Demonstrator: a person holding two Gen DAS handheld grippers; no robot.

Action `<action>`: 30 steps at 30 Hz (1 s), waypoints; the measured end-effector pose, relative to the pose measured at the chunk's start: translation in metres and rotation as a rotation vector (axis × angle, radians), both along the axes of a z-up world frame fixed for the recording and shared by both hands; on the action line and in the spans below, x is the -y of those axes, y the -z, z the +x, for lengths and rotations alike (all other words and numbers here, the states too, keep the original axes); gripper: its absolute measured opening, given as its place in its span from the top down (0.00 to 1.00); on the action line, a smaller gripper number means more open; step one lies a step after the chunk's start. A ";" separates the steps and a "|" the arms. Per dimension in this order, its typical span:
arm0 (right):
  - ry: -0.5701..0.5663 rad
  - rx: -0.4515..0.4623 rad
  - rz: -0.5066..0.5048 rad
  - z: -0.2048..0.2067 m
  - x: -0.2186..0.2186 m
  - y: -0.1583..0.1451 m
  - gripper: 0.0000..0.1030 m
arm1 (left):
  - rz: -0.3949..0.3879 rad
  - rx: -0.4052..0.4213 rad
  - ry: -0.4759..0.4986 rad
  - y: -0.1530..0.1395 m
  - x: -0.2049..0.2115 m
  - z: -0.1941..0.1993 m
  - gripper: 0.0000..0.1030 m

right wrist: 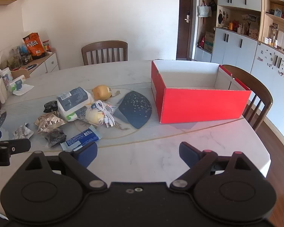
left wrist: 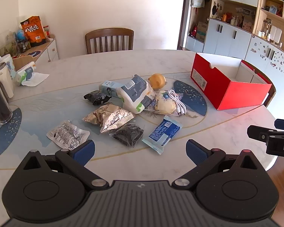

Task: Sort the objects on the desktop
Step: 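Reach right tool to white cable while left tool nears silver foil bag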

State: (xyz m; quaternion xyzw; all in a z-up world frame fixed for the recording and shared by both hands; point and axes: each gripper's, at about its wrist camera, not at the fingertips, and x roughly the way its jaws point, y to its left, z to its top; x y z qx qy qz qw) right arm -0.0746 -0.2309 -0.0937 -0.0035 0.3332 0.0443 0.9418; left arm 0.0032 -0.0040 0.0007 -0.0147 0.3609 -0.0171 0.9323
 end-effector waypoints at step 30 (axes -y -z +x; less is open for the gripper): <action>-0.265 0.048 0.018 0.069 0.000 0.009 0.10 | 0.073 0.089 -0.146 0.009 -0.007 0.053 0.00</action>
